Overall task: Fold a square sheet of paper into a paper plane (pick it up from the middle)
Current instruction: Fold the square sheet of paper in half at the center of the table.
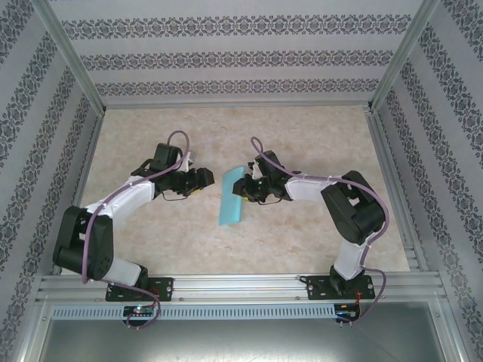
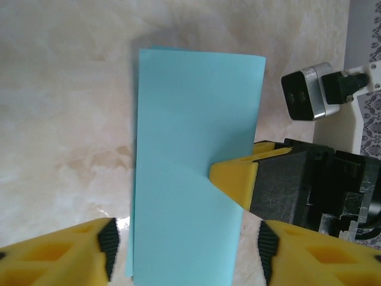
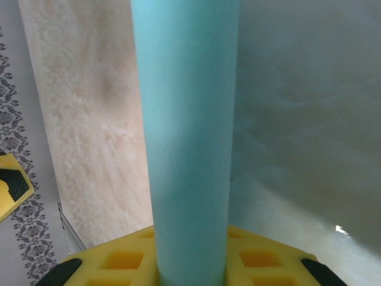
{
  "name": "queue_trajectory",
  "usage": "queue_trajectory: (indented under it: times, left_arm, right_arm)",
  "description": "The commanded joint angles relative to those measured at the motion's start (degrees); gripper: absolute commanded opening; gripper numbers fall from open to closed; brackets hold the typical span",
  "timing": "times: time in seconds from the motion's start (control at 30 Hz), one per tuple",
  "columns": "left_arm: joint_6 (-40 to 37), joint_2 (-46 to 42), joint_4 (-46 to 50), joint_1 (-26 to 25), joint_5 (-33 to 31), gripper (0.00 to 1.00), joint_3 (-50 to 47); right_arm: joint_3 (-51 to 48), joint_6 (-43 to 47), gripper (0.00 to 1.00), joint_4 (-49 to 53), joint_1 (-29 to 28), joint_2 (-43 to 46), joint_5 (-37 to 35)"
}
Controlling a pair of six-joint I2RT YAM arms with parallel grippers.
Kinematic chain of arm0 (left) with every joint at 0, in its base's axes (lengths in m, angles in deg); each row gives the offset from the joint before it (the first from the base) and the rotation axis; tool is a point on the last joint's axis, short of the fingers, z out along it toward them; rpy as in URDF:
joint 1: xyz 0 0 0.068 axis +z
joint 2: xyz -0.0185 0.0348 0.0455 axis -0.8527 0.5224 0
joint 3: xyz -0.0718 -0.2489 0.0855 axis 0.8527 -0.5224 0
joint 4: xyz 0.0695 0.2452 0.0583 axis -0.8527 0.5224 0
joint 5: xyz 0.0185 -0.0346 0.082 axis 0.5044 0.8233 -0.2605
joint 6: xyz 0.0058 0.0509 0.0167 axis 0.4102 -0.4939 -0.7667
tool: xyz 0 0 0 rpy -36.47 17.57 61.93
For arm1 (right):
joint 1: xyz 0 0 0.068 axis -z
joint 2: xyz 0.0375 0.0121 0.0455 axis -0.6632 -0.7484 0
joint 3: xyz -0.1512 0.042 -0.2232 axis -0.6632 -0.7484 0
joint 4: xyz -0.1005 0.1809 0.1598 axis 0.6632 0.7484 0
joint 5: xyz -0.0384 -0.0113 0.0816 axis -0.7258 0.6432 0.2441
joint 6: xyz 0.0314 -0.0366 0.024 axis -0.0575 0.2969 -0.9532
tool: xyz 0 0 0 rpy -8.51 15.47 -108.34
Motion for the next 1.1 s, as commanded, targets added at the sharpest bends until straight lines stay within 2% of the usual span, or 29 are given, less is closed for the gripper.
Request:
queue_trajectory:
  times: [0.0, 0.3, 0.57, 1.07]
  left_arm:
    - [0.72, 3.56, -4.52, -1.62, 1.54, 0.55, 0.78]
    - [1.2, 10.45, -7.61, -5.11, 0.89, 0.48, 2.43]
    - [1.08, 15.03, -8.45, -6.95, 0.28, 0.35, 4.1]
    - [-1.24, 21.21, -6.79, -9.24, -0.82, 0.31, 7.54]
  right_arm:
    - [-1.17, 1.48, 0.26, -2.26, 1.11, -1.36, 2.61]
    - [-2.33, 1.98, 0.28, -3.27, 2.83, -3.29, 3.26]
    - [-3.26, 3.21, 0.3, -2.13, 3.8, -2.72, 1.41]
    - [-3.88, 5.52, 0.39, 1.29, 4.08, 0.49, -1.5]
